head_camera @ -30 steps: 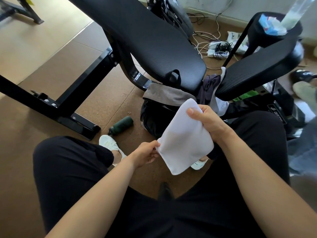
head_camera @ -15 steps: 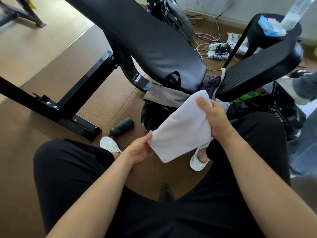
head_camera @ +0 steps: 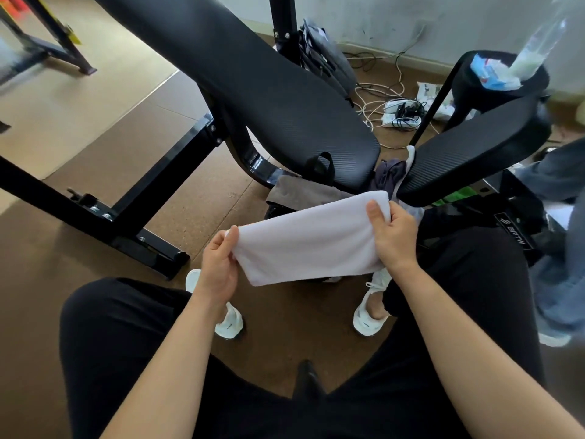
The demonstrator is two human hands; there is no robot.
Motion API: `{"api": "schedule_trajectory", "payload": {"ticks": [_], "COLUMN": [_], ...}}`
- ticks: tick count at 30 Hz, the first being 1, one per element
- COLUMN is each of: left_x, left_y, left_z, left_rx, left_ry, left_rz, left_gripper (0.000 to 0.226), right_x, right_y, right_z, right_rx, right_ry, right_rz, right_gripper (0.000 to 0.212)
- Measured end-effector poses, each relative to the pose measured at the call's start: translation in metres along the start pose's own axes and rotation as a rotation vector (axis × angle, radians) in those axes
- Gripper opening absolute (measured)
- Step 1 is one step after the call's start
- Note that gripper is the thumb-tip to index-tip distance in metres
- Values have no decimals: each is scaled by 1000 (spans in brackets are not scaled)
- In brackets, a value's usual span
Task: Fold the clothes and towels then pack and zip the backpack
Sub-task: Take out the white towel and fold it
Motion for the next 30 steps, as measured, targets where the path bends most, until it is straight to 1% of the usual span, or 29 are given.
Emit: {"api": "schedule_trajectory", "payload": {"ticks": [3,5,6,8,10,12,18,21,23,26,28,30], "left_x": [-1,-3,-3,-4,-4,-6,-7,-9,-8,7,20,31], "left_y": [14,19,21,21,21,20,18,17,15,10,4,-5], "left_z": [11,14,15,17,18,17,21,21,23,31,37,41], "left_rx": [108,147,162,172,154,140,141,135,121,149,168,163], "left_ry": [22,13,8,21,53,80,141,112,68,25,-32,-102], "left_rz": [-116,-197,-254,-378,-472,-537,-739,-808,-824,-876,-866,-867], "left_gripper": [15,7,7,20,36,47,61,67,74,83,84,83], "right_x": [4,7,8,11,13,16,17,25,31,40,48,55], "right_y": [3,6,8,12,15,18,14,11,11,10,6,1], "right_z": [2,3,4,6,7,8,13,18,22,30,39,48], "right_rx": [54,119,154,203,215,219,190,159,159,240,303,327], "right_ry": [-32,-59,-69,-89,-100,-108,-173,-204,-230,-264,-300,-364], "right_rz": [-40,-77,-98,-112,-88,-42,323,377,324,102,-36,-105], "right_gripper": [48,49,48,47,51,53,48,46,45,46,42,38]}}
Point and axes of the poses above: each hand's wrist, its own z-axis away from the middle knuckle, its own x-axis out of the palm, y = z × x, the point moved 3 cm from there along -z, towards the middle knuckle, and after that the axes turned 8 degrees about -x, right-handed, at the moved point
